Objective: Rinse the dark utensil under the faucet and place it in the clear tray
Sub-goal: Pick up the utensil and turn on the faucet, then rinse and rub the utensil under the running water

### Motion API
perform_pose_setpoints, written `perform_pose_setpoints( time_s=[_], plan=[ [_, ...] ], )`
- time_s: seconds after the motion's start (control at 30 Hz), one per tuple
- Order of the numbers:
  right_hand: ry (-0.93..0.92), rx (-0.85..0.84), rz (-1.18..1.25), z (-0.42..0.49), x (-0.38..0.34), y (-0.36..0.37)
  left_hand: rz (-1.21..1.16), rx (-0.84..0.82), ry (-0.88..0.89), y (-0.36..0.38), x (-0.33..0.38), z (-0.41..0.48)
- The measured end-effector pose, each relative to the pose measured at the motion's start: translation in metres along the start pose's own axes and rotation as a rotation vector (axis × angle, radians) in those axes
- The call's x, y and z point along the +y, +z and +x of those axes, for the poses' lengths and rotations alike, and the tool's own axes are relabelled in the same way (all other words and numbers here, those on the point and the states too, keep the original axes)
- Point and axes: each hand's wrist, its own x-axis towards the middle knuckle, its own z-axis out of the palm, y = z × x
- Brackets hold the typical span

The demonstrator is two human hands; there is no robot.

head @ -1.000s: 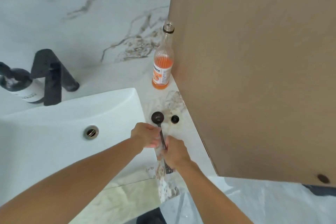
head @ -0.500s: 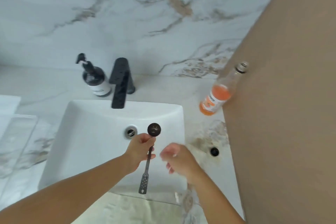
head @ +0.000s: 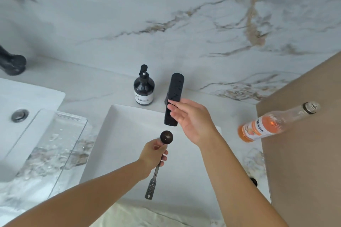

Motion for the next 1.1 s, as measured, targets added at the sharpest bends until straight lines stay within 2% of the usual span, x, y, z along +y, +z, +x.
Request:
perform_pose_setpoints(
  time_s=[0.13,0.2,0.3,0.37,0.4,0.47,0.53,0.6,0.7,0.77,0.87,0.93,1.0,1.03,1.1],
  plan=[
    [-0.064,-0.093,0.066,0.007,-0.012,0.002,-0.019,-0.004,-0.025,0.001,0.004,0.010],
    [-0.102,-0.061,0.009,0.009,-0.012,-0.002,-0.003,0.009,-0.022,0.001,0.007,0.015],
    [-0.124,0.191,-0.096,0.017,0.005,-0.024,-0.008,0.009,-0.013,-0.001,0.011,0.022],
    [-0.031,0.315,-0.230,0.023,0.030,-0.042,-0.027,0.023,-0.027,0.000,0.015,0.026],
    [0.048,0.294,-0.311,0.025,0.045,-0.047,-0.025,0.039,-0.038,0.001,0.017,0.026],
    [0.183,0.138,-0.437,0.027,0.071,-0.052,0.004,0.071,-0.054,0.005,0.021,0.026],
    [0.231,0.011,-0.464,0.029,0.087,-0.051,-0.029,0.089,-0.040,0.009,0.025,0.028],
    [0.265,-0.029,-0.433,0.031,0.095,-0.052,-0.168,0.098,-0.012,0.012,0.028,0.031],
    [0.313,-0.075,-0.465,0.026,0.108,-0.057,-0.342,0.028,-0.012,0.015,0.035,0.031],
    [0.267,-0.064,-0.575,0.020,0.110,-0.063,-0.227,-0.033,0.042,0.012,0.037,0.032],
    [0.085,-0.043,-1.079,0.032,0.092,-0.086,0.233,-0.079,0.244,-0.005,0.043,0.034],
    [0.011,-0.031,-1.267,0.038,0.084,-0.090,0.518,-0.076,0.334,-0.011,0.049,0.037],
    [0.000,-0.146,-1.316,0.036,0.089,-0.080,0.559,0.007,0.362,-0.004,0.054,0.041],
    [-0.020,-0.173,-1.256,0.034,0.096,-0.071,0.473,0.009,0.322,-0.001,0.055,0.043],
    [0.013,-0.203,-1.190,0.031,0.104,-0.066,0.309,-0.092,0.200,-0.001,0.054,0.043]
  ],
)
